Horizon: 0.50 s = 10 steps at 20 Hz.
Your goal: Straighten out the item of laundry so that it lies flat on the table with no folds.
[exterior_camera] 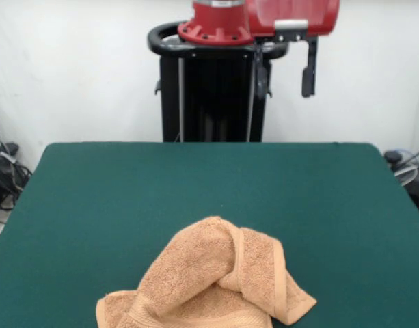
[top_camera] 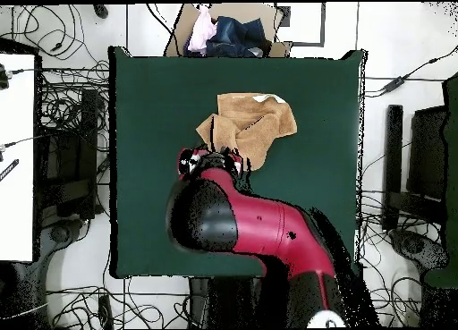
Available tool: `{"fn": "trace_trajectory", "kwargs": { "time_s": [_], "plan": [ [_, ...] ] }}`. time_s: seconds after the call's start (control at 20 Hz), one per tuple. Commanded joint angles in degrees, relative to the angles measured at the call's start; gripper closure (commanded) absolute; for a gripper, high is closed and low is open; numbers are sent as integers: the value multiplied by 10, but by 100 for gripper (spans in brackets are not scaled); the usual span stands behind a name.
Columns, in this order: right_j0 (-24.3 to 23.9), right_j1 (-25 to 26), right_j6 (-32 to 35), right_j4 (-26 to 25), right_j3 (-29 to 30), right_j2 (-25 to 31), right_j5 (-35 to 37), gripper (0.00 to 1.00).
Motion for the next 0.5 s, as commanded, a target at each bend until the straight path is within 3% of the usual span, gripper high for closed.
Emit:
{"fn": "trace_trajectory", "kwargs": {
  "time_s": [0.05,0.3,0.5],
  "plan": [
    [-23,5,115,22,108,41,-39,0],
    [10,52,88,30,1,9,75,0],
    [36,57,104,17,-112,-18,218,0]
  ]
}}
